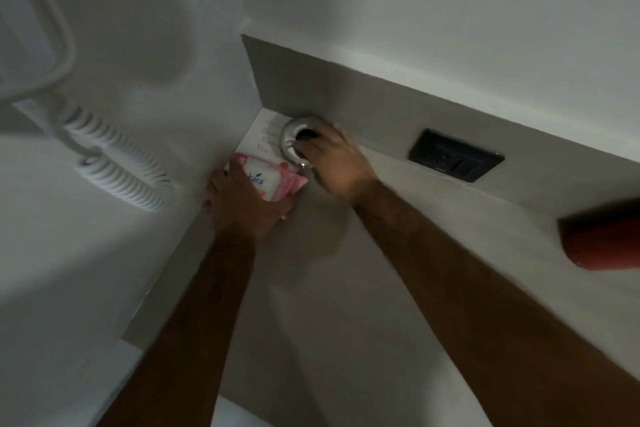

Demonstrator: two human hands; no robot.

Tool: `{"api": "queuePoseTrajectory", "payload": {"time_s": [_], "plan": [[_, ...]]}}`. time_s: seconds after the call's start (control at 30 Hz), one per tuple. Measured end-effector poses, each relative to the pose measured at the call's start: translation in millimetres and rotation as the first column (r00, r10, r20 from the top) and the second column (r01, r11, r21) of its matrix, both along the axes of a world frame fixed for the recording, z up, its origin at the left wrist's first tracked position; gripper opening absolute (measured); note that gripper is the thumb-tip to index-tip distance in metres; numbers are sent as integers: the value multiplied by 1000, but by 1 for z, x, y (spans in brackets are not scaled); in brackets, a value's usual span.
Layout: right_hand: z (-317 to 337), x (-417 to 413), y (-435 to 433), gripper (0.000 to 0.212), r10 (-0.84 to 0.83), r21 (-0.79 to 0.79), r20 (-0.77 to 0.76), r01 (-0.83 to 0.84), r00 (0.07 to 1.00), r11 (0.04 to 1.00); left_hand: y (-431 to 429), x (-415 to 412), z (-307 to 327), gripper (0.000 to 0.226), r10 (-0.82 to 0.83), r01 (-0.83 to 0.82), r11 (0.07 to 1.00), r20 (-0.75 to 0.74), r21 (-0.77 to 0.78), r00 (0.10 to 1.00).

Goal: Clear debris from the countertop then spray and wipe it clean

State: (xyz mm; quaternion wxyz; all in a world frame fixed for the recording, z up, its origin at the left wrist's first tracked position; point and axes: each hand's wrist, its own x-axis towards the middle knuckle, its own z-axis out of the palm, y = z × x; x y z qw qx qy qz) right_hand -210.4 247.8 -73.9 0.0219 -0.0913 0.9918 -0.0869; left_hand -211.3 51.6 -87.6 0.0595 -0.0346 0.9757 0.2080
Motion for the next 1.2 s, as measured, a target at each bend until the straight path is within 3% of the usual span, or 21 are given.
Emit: {"api": "queuePoseTrajectory", "payload": {"time_s": [0.23,0.5,0.87,1.07,1.13,1.2], "plan": [[-10,158,52,55,-329,-41,-92,326,940,944,20,84,1,129,-127,118,990,-136,-73,982],[-25,248,131,52,-579,68,-187,598,794,799,136,109,2,125,-240,240,970,-24,38,971],[-36,233,149,52,-630,-26,-177,636,756,771,199,50,-12,134,-173,176,983,55,-55,983],[-18,241,146,71,-590,30,-103,595,801,803,194,59,-10,140,-201,202,978,23,-58,979],[8,247,146,75,-545,-48,-138,544,827,838,190,70,-1,136,-280,279,960,-26,-26,960],[51,259,147,75,-497,-156,-305,472,813,868,187,87,19,122,-436,436,899,-131,-31,890]]}}
